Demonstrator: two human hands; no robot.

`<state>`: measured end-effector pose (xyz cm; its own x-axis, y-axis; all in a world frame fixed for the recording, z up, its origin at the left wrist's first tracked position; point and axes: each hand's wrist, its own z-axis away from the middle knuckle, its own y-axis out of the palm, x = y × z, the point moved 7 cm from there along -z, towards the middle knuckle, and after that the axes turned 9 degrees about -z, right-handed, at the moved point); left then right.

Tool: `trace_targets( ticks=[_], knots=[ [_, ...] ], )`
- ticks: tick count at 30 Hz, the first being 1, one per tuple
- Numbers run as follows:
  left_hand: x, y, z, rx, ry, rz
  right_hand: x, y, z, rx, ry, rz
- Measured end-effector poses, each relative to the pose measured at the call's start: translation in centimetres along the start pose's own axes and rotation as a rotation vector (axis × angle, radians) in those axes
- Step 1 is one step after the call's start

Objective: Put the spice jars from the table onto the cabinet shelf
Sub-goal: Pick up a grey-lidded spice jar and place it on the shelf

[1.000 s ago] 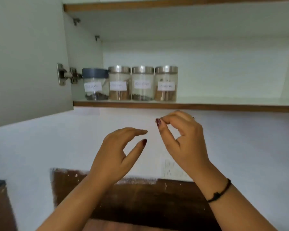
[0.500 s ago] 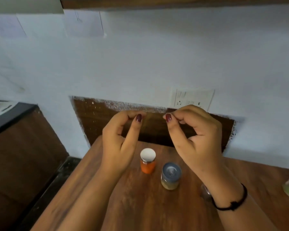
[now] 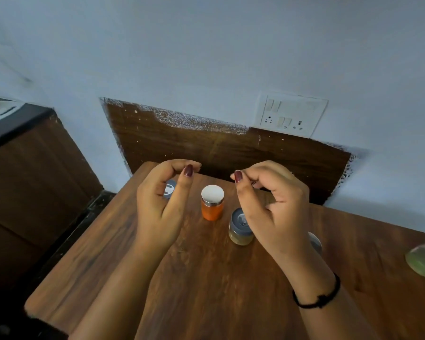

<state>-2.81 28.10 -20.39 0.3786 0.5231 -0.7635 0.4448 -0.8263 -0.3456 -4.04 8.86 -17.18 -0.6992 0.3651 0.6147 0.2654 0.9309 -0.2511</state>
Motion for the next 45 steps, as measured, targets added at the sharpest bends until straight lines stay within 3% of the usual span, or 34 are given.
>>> trace_targets(
  ticks=[8, 15, 24, 29, 37, 45],
  knots=[
    [5.6, -0.5, -1.7, 0.015, -0.109, 0.005, -3.3, 5.3, 0.1, 0.058, 0.042, -0.036],
    [14.7, -0.3, -2.9, 0.180, -0.268, -0.143, -8.3, 11.8, 2.0, 0.141, 0.206, -0.032],
    [25.3, 1.4, -4.0, 0.301, -0.429, -0.271, -15.5, 20.9, 4.3, 0.410, 0.435, 0.062],
    [30.3, 3.6, -3.5, 0.433, -0.419, -0.421, -18.6, 24.9, 5.5, 0.575, 0.526, 0.154],
    [34.4, 6.6, -3.7, 0.555, -0.380, -0.385, -24.9, 29.5, 5.5, 0.898, 0.645, 0.361],
    [36.6, 7.8, -3.9, 0.533, -0.370, -0.370, -25.7, 29.8, 6.1, 0.879, 0.717, 0.307]
  ],
)
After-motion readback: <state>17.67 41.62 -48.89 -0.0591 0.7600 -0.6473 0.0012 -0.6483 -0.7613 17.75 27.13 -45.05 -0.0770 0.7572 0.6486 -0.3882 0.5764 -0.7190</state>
